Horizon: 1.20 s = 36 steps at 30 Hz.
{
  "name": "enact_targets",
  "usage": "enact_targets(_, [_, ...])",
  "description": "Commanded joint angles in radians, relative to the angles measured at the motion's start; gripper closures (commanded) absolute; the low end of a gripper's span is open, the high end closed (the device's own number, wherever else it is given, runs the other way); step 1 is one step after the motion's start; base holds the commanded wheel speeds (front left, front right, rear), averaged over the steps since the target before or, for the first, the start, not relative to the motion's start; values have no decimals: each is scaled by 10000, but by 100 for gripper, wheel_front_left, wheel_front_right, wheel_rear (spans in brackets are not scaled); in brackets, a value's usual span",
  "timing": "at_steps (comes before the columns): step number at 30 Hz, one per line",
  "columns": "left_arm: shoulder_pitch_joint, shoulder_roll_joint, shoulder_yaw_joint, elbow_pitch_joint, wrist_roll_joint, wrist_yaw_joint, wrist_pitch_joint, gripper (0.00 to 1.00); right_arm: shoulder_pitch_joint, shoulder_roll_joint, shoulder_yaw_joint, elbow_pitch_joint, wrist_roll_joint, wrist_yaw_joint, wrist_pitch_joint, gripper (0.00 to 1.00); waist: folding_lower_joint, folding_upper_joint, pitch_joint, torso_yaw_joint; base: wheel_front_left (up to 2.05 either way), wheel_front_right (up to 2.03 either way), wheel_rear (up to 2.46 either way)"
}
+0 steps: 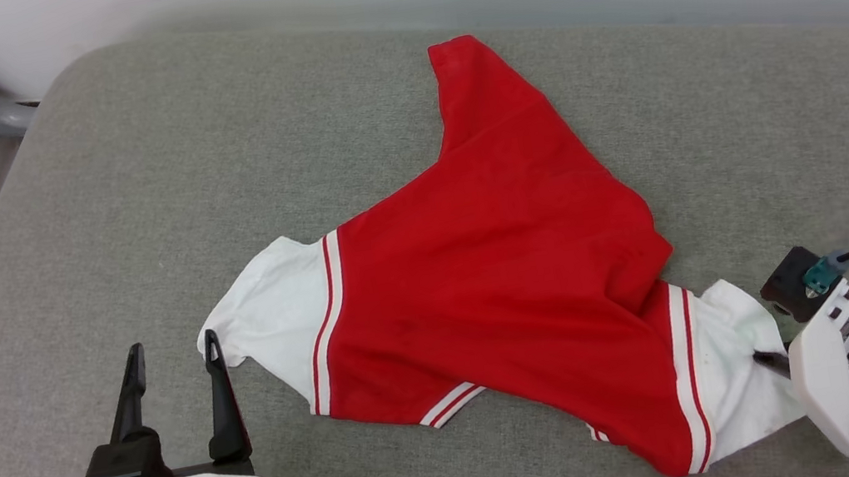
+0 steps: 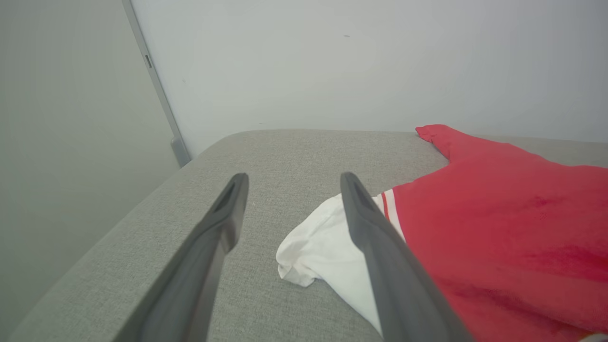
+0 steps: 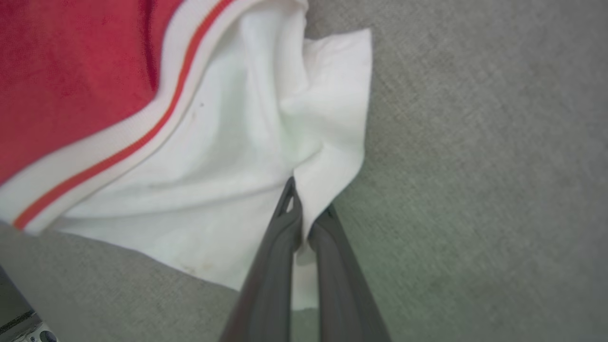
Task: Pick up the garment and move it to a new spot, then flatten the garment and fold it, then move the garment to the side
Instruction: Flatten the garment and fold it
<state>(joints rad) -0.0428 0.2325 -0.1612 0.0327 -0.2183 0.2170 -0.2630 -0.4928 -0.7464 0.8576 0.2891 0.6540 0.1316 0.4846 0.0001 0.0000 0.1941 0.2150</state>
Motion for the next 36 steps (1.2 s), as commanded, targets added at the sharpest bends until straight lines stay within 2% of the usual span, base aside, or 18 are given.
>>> enact_targets(1, [162, -111, 163, 23, 153, -127, -25, 0, -180, -89, -139, 195, 117, -19, -166, 100, -1, 0, -93, -120, 0, 0, 0])
enact_targets(7, [197, -379, 494, 81, 472, -495, -25, 0, -436, -714, -944, 640, 316, -17, -357, 100, -1, 0, -186, -203, 0, 0, 0])
enact_targets(14, [165, -617, 715, 136, 748, -794, -25, 0, -624, -1093, -1747, 1445, 444, -17, -245, 100, -1, 0, -68, -112, 0, 0, 0])
enact_targets(19, [-68, -814, 885, 135, 926, -992, -25, 0, -970, -816, -1867, 2344, 215, -17, -208, 100, -1, 0, 221, 9, 0, 0, 0])
enact_targets(28, [-257, -1072, 1141, 337, 1192, -1255, -25, 0, -1398, 397, -1491, 4054, 188, -11, -632, 100, -1, 0, 409, 17, 0, 0, 0])
enact_targets(29, [-245, -1067, 1212, 380, 1203, -1273, -25, 0, -1422, 505, -1492, 4161, 212, -10, -775, 75, -1, 0, 357, -31, 0, 0, 0])
enact_targets(30, [-223, -1062, 1258, 429, 1218, -1298, -25, 0, -1433, 557, -1489, 4221, 213, -8, -969, 1, -1, 0, 295, -76, 0, 0, 0])
enact_targets(36, [-4, -992, 1572, 566, 1242, -1547, -25, 0, -1287, 601, -1977, 4166, 87, -17, -3001, 0, -1, 0, -181, -477, 0, 0, 0])
